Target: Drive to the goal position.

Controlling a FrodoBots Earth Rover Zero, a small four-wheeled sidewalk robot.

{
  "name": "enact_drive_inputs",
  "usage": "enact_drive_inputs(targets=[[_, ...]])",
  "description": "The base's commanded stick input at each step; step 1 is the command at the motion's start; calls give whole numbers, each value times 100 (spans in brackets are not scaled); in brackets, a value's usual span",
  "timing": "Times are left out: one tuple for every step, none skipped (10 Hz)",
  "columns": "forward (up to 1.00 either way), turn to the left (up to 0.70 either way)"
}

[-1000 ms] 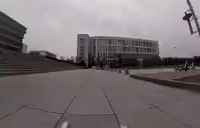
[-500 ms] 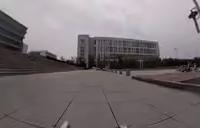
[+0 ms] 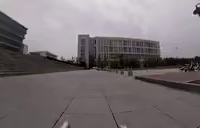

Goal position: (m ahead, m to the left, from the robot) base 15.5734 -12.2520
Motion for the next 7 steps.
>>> enact_drive_inputs(targets=[[70,-34],[70,0],[70,0],[70,0],[70,0],[70,0],[70,0]])
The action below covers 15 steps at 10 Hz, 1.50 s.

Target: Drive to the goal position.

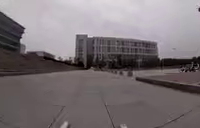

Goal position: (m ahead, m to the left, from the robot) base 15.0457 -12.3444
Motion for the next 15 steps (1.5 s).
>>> enact_drive_inputs(targets=[[70,0],[70,0],[70,0],[70,0],[70,0],[70,0],[70,0],[70,0],[70,-2],[70,-26],[70,-8],[70,0],[70,0],[70,0],[70,0]])
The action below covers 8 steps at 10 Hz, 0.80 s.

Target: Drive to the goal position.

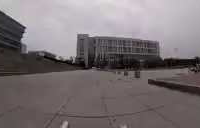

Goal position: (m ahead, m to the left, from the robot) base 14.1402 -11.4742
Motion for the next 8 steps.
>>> enact_drive_inputs(targets=[[70,0],[70,0],[70,0],[70,0],[70,0],[70,-1],[70,-7],[70,-13]])
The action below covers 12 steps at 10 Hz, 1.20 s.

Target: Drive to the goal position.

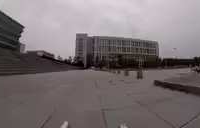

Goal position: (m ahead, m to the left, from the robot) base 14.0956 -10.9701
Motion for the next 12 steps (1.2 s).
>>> enact_drive_inputs(targets=[[70,-34],[70,-34],[70,-34],[70,-34],[70,-34],[70,-28],[70,-15],[70,-4],[70,0],[70,0],[70,0],[70,0]])
